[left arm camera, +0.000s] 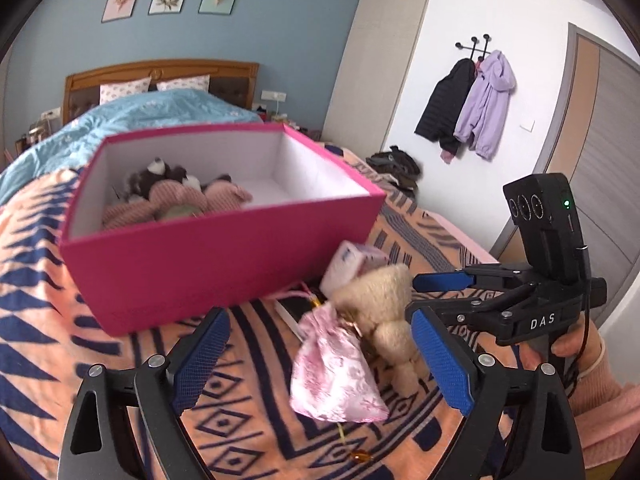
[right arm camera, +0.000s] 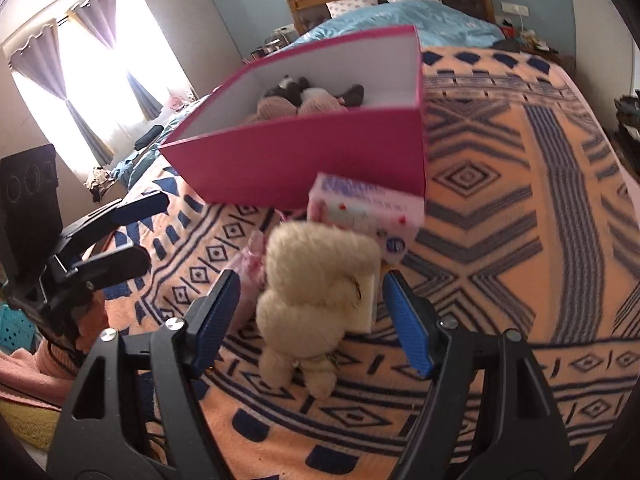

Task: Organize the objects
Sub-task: 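Return the right gripper to the pile and grasp the cream teddy bear, then lift the cream teddy bear into the pink box and release it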

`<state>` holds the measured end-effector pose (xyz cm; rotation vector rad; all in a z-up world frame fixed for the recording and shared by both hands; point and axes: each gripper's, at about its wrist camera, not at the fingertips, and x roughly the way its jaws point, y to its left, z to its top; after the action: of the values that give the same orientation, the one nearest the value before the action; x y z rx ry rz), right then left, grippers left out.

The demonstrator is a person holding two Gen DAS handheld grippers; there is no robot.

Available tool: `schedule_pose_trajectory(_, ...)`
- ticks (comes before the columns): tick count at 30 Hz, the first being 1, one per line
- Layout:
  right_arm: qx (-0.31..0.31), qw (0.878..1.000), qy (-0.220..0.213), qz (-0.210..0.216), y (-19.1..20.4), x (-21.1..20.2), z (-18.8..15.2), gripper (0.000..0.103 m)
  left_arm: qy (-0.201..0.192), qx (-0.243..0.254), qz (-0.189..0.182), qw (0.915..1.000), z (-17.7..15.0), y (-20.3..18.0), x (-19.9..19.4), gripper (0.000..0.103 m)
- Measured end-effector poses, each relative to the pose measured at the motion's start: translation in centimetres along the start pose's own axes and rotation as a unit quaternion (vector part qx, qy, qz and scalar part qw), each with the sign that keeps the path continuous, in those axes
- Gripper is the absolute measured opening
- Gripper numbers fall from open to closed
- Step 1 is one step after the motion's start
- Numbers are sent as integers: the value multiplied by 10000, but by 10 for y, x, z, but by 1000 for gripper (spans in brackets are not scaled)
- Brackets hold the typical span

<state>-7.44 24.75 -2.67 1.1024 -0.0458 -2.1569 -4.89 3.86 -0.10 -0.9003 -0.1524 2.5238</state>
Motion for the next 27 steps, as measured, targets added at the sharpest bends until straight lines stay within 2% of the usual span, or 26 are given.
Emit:
schedule_pose_trajectory(5, -42, 9999, -15, -153, 2, 10, -1, 75, 169, -121, 73, 9998, -9, -5, 13, 94)
schedule_pose_trajectory(12, -29, 9998, -92, -177, 2, 21, 3, 74, 223, -34, 152, 9996, -18, -12, 12, 94)
schedule_pose_trajectory(18, 20, 9999, -87, -116, -2, 24, 3, 56, 245, 117, 32, 9996, -21, -23, 14, 92)
schedule_pose_trajectory(19, 29, 9999, -78, -62, -2, 24, 3, 44, 249, 164, 2, 9996, -21, -25, 14, 92)
schedule_pose_trajectory(21, 76, 9999, -66, 76, -3, 22, 3, 43, 278, 223, -73, 9993, -21, -29, 15, 86)
schedule_pose_trajectory(25, 191, 9989, -147, 394, -6, 11, 2, 40, 285, 298, -305, 9987, -20, -37, 14, 84)
schedule_pose_trajectory(27, 209, 9984, -208, 489, -3, 4, 2, 40, 310, 352, -423, 9980, -19, -41, 14, 78)
